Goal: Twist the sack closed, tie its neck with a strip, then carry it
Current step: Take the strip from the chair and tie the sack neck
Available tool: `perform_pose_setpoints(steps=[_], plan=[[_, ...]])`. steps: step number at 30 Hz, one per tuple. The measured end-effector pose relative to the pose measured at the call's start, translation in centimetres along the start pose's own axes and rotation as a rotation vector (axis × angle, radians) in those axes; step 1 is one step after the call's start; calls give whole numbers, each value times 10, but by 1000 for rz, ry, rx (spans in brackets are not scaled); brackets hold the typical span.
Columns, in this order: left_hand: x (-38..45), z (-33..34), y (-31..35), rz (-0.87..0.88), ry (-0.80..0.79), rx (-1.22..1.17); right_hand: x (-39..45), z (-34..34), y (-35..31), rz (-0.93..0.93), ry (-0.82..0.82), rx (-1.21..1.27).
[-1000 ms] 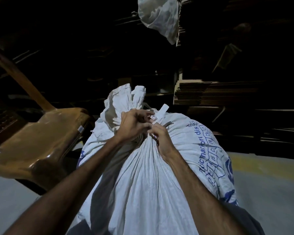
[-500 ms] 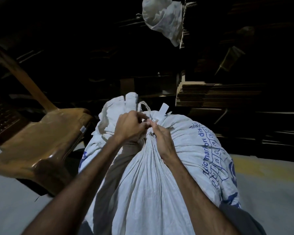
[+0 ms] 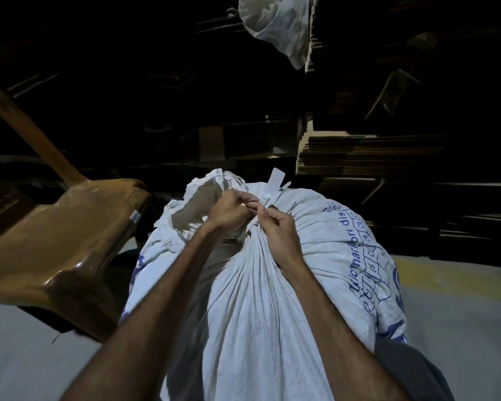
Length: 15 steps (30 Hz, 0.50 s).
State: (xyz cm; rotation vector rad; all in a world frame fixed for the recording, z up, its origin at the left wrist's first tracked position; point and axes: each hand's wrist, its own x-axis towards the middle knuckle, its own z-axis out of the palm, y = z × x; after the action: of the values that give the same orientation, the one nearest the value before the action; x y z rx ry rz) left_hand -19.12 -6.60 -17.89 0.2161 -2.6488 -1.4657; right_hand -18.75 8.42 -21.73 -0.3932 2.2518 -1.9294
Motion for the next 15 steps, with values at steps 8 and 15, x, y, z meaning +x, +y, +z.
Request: perform_pose_setpoints(steps=[8,15], plan=[[-7,21,-4,-79,160,-166,-12,-7,-21,89,216,355],[-28,23,4,-32,281,-309,-19,-3,-52,135,232,571]])
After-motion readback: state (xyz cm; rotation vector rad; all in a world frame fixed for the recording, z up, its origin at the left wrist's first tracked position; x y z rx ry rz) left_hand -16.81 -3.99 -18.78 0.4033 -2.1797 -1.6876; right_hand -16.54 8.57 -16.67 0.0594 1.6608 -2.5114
